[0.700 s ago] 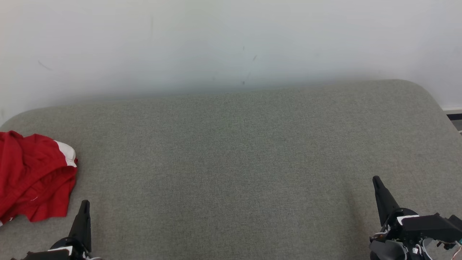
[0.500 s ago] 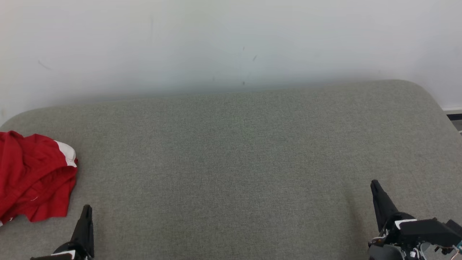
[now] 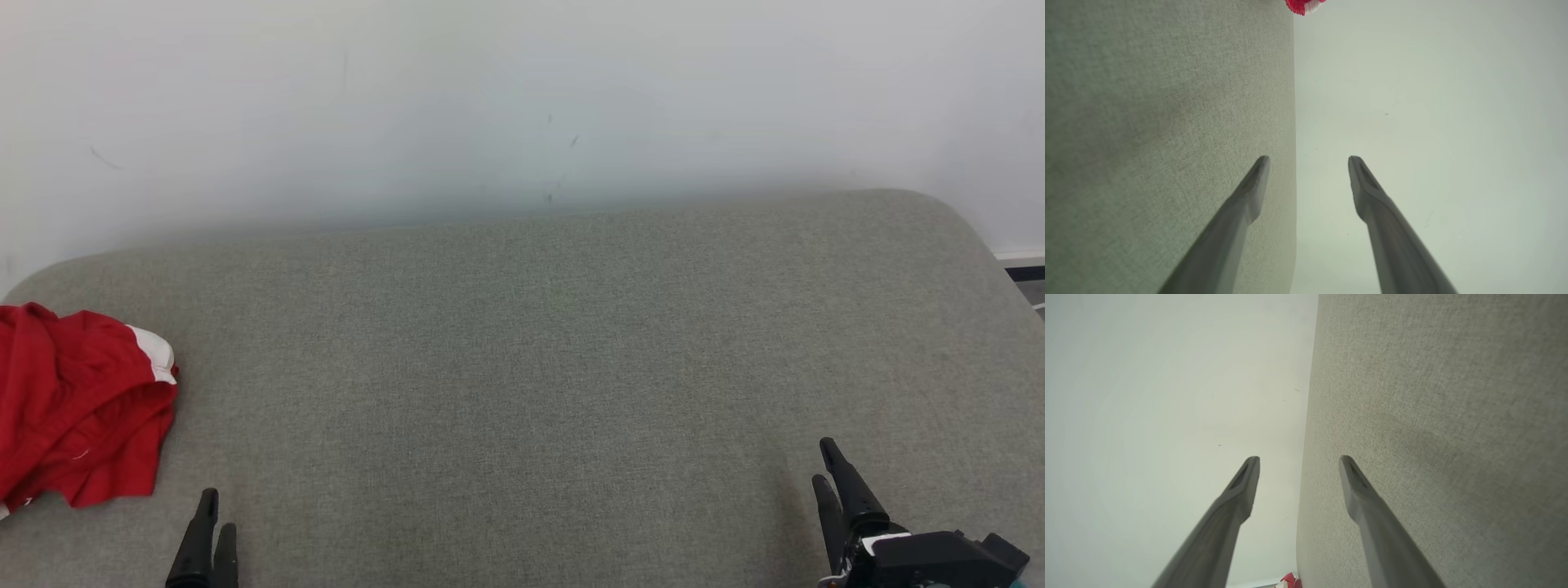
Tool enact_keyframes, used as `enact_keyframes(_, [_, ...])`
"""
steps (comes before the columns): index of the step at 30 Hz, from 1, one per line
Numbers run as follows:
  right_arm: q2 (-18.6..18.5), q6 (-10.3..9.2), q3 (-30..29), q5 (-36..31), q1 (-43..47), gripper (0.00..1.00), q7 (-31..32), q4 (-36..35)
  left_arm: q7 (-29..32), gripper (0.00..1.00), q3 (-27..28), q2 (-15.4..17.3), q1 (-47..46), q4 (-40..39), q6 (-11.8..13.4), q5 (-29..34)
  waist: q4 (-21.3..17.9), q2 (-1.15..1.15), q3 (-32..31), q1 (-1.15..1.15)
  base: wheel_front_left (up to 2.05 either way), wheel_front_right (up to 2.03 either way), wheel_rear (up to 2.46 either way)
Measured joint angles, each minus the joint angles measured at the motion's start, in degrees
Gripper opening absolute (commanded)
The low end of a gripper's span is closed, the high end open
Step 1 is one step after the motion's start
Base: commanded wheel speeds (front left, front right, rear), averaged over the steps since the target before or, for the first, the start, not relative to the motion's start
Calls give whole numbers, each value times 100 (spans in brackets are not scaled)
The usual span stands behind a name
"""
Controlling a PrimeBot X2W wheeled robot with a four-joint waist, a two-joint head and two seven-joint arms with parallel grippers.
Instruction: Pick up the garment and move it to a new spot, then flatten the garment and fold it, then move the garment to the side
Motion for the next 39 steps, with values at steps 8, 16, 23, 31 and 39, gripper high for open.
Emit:
enact_keyframes(8, [-63, -172, 354, -569, -126, 100, -293, 25, -291, 100, -190, 51, 35, -58, 204, 678, -30, 0, -107, 0, 0, 0, 0])
enact_keyframes(16, [-171, -403, 699, -1217, -153, 100, -505, 52, -482, 100, -399, 145, 46, -99, 448, 1433, -41, 0, -194, 0, 0, 0, 0])
enact_keyframes(23, [-378, -605, 1128, -2081, -268, 100, -676, 104, -680, 100, -637, 287, 54, -122, 602, 2176, -41, 0, -280, 0, 0, 0, 0])
enact_keyframes(31, [-476, -708, 1428, -2714, -376, 100, -838, 166, -825, 100, -893, 442, 56, -123, 706, 2873, -39, 0, -343, 0, 0, 0, 0])
enact_keyframes(39, [-558, -857, 1646, -3397, -456, 100, -1009, 241, -1003, 100, -1058, 516, 58, -115, 857, 3590, -50, 0, -413, 0, 0, 0, 0])
